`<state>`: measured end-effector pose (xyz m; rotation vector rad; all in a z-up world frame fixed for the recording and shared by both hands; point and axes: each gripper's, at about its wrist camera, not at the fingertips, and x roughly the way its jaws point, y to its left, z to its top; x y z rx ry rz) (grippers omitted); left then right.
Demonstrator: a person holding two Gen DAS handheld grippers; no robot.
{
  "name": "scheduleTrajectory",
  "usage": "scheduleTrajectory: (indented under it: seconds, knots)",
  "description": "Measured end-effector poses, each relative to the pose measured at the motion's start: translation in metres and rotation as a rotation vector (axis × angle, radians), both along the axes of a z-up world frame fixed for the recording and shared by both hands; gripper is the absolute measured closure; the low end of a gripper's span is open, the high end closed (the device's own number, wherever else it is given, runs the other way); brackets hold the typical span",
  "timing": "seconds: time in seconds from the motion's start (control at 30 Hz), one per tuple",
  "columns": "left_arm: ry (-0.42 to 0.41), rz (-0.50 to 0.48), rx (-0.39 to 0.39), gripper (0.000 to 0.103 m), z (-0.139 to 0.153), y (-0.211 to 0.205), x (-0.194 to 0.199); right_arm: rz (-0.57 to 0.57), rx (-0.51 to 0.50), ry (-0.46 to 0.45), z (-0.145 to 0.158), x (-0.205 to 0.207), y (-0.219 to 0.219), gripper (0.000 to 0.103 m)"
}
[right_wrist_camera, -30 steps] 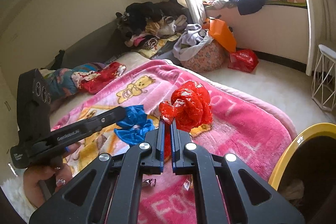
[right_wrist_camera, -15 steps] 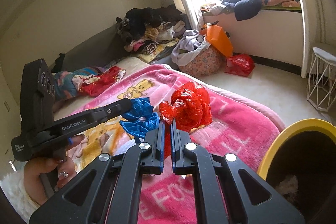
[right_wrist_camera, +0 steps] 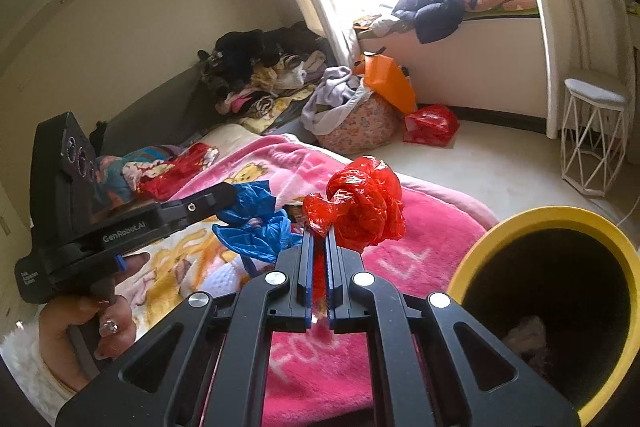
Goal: Collect trash
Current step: 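Carry the red bag in the right gripper over the bin while the left carries the blue bag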
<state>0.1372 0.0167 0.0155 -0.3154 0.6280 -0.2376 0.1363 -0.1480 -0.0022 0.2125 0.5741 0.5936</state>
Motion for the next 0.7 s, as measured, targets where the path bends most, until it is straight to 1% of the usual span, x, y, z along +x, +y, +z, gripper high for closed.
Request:
scheduleTrajectory:
  seconds: [0.7]
  knots:
    - [-0.014, -0.135, 0.042, 0.101, 0.006, -0.071, 0.004, -0.141, 0.038, -0.003, -0.002, -0.019, -0.07, 0.098]
